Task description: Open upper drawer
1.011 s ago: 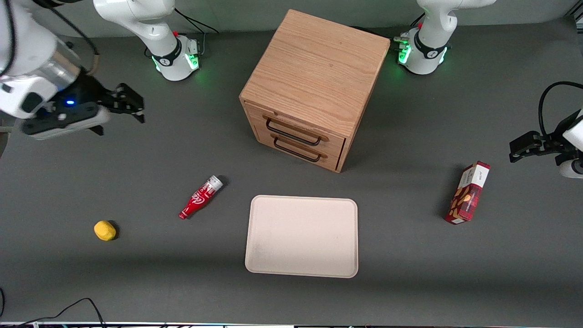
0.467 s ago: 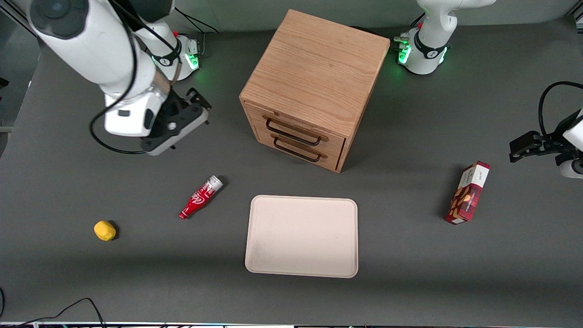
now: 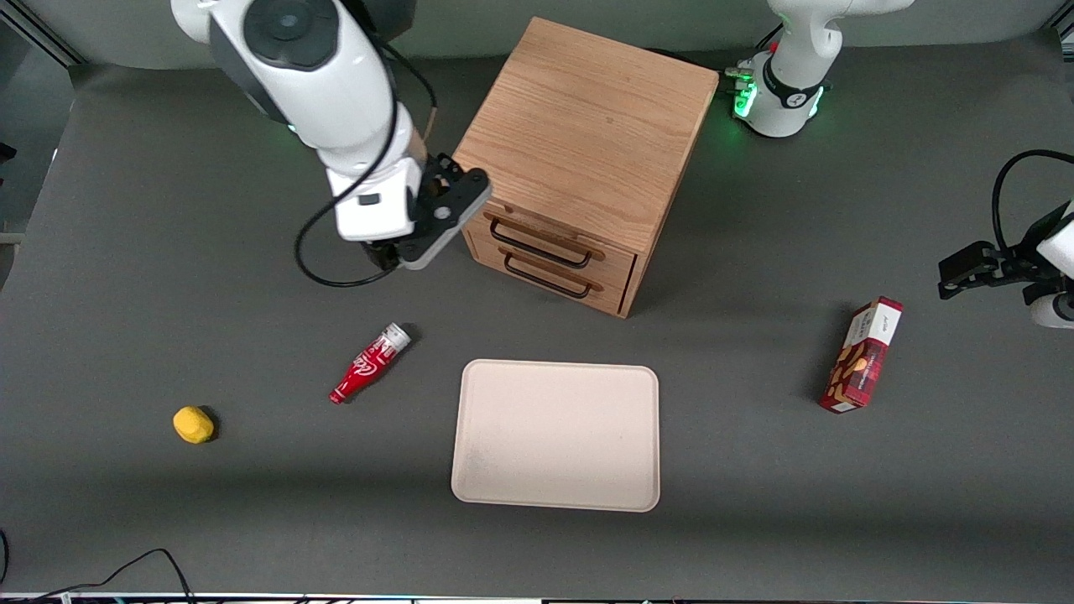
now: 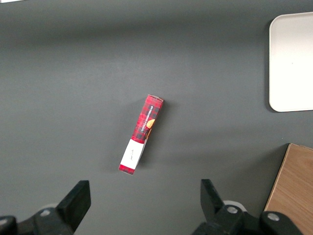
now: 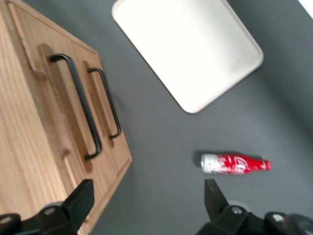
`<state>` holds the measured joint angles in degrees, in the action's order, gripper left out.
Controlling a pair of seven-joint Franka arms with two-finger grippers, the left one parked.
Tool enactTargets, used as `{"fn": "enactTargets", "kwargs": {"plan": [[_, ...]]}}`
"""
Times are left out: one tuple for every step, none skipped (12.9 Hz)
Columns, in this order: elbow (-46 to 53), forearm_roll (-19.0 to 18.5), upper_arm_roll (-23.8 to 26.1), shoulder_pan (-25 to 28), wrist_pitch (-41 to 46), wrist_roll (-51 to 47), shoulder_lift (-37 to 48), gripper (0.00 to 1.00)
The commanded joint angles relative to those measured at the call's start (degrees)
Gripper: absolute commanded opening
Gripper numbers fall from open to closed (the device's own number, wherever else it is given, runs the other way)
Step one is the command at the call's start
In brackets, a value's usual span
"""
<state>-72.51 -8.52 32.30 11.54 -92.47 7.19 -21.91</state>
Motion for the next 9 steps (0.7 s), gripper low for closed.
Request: {"fn": "enactTargets", "kwargs": {"plan": [[2.55,-1.94,0.48,3.04,-2.0,0.45,-4.18,1.0],[2.55,-2.72,0.48,4.18,-3.23,0.28,-5.24,1.0],[2.55,-3.25,0.57,5.06,-4.28,-0.51,-6.55,1.0],[2.37,-3.26,0.66,5.68,-5.77,-0.78,-7.7,1.0],[2.37,-3.09,0.66,5.77,-7.18,-0.78,-8.84,1.0],[2.2,-2.82,0.74,5.6,-8.41,-0.52,-9.9,1.0],[2.11,-2.65,0.92,5.51,-9.91,-0.08,-11.04,1.0],[1.93,-2.56,1.27,5.25,-11.14,-0.07,-12.18,1.0],[1.84,-2.38,1.71,5.16,-11.93,0.01,-13.24,1.0]]}}
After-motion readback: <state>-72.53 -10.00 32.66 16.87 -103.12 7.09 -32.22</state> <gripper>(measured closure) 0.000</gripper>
